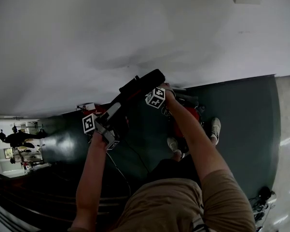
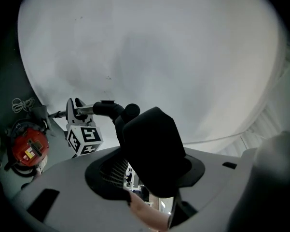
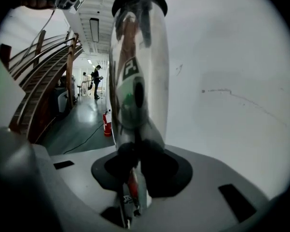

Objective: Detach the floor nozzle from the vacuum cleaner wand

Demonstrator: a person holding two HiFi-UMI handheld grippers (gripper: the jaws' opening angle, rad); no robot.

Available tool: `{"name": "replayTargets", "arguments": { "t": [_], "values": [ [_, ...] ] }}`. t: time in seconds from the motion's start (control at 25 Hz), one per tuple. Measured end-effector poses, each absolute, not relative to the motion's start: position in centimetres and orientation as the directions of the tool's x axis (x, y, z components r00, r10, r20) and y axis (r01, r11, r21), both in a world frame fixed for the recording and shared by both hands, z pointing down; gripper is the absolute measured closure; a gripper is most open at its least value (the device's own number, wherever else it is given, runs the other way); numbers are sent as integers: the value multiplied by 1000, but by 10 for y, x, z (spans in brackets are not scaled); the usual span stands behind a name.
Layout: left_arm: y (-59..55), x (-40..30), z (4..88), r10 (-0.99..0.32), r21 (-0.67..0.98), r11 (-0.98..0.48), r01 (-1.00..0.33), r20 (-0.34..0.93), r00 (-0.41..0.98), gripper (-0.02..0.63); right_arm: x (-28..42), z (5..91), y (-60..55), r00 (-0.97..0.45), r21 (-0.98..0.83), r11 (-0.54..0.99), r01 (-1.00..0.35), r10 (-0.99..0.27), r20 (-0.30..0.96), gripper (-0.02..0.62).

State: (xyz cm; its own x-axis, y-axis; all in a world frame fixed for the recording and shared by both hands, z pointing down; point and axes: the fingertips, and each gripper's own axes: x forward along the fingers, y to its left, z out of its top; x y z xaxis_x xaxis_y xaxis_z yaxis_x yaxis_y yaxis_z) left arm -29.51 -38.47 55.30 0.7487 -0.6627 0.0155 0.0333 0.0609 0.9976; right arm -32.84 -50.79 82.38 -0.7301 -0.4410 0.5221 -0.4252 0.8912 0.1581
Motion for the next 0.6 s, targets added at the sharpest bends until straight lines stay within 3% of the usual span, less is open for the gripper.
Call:
{"name": "replayTargets", "arguments": {
  "t": [0.32,0.36,0.48,0.52,0.6],
  "values": [
    [-384,-296,557,-705,995,82,60,16,709,387,-341,843,-499,-782,129,938,-322,-340,523,497],
    [-379,-296,541,-712,997,23,79,-39,701,387,-336,846,-497,-777,131,935,-329,-347,525,497],
    [-359,-333,419,-680,938,-334,89,-306,667,401,-314,838,-498,-746,138,917,-374,-386,542,497],
    [-359,-351,385,-667,912,-408,40,-328,669,410,-310,832,-501,-740,143,919,-367,-381,555,497],
    [-370,-373,361,-680,905,-420,-71,-262,685,408,-305,832,-503,-726,133,922,-364,-370,579,495]
  ]
}}
